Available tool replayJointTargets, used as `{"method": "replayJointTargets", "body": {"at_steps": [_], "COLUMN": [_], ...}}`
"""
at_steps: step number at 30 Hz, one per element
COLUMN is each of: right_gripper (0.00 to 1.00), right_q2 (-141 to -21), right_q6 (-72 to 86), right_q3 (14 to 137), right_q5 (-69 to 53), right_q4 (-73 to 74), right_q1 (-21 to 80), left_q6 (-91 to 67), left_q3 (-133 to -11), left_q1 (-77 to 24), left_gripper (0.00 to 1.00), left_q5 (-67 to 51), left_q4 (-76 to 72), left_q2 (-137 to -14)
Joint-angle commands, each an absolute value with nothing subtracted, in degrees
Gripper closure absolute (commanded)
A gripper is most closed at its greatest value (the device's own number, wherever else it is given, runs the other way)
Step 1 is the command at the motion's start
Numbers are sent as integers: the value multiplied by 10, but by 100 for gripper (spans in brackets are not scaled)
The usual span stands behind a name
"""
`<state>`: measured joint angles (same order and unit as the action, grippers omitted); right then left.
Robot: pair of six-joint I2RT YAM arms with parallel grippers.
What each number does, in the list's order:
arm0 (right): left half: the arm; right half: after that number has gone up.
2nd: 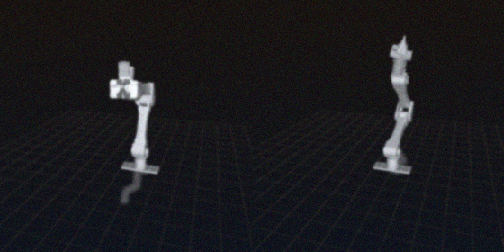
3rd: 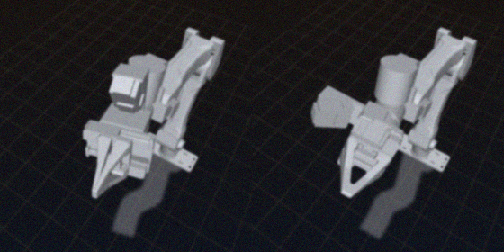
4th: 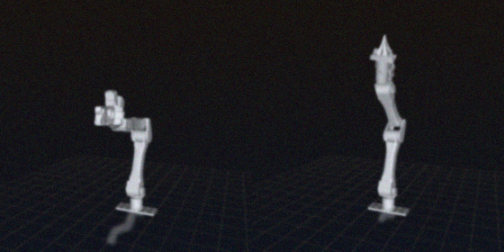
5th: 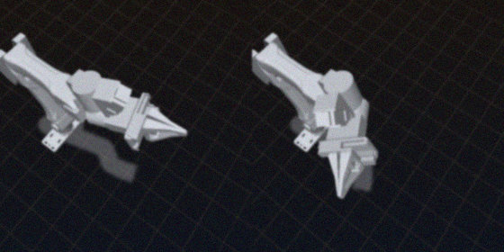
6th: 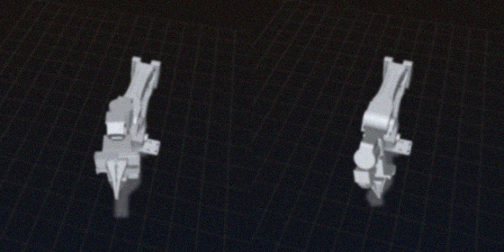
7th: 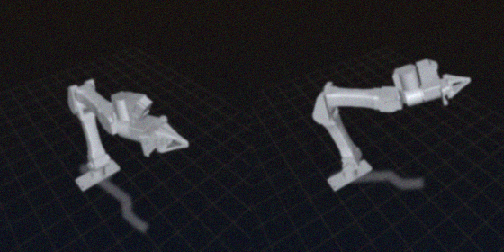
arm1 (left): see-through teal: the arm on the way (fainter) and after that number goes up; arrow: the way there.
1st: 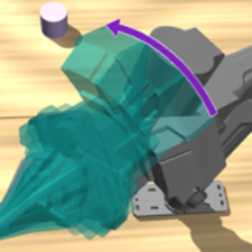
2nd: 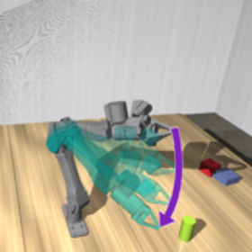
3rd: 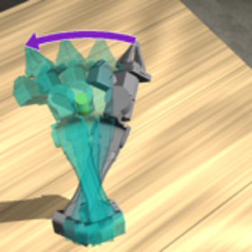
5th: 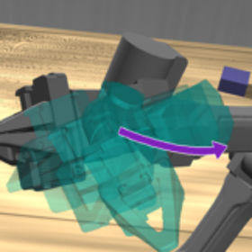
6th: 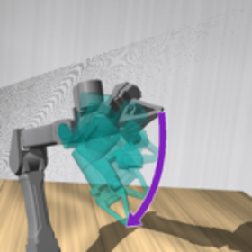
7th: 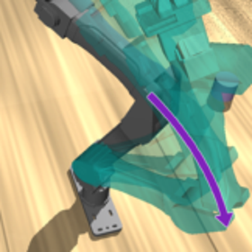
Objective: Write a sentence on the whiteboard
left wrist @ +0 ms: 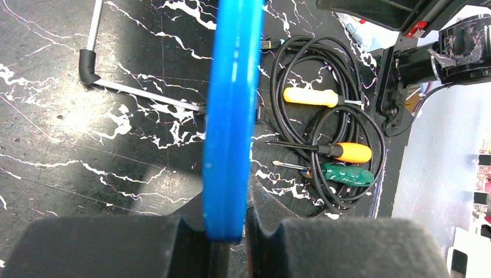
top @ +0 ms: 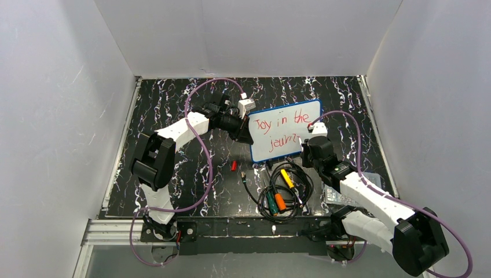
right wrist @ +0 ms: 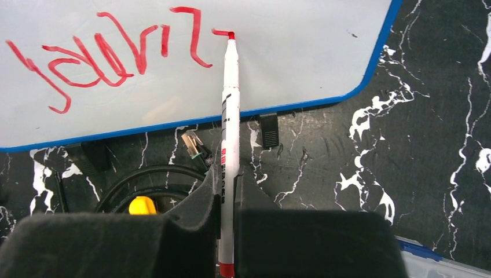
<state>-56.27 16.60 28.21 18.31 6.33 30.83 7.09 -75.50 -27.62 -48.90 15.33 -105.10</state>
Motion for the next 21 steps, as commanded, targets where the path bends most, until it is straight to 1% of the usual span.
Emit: {"method": "replayJointTargets", "body": {"at_steps": [1, 16, 21], "right_gripper": [99, 99, 99], "right_q2": [-562, -574, -578], "right_q6": [176, 141, 143], "right_q3": [292, 310, 307], "right_q5": [223, 206, 179], "right_q4": [63, 24, 26], "right_q1": [307, 307, 307], "left_q6": [84, 84, 83], "left_q3": [-776, -777, -778], "left_q1": [-279, -279, -279], "left_gripper": [100, 100, 100], "left_q5": [-508, -509, -510], "left_q4": [163, 163, 163], "left_q2": [-1017, -1018, -1018]}}
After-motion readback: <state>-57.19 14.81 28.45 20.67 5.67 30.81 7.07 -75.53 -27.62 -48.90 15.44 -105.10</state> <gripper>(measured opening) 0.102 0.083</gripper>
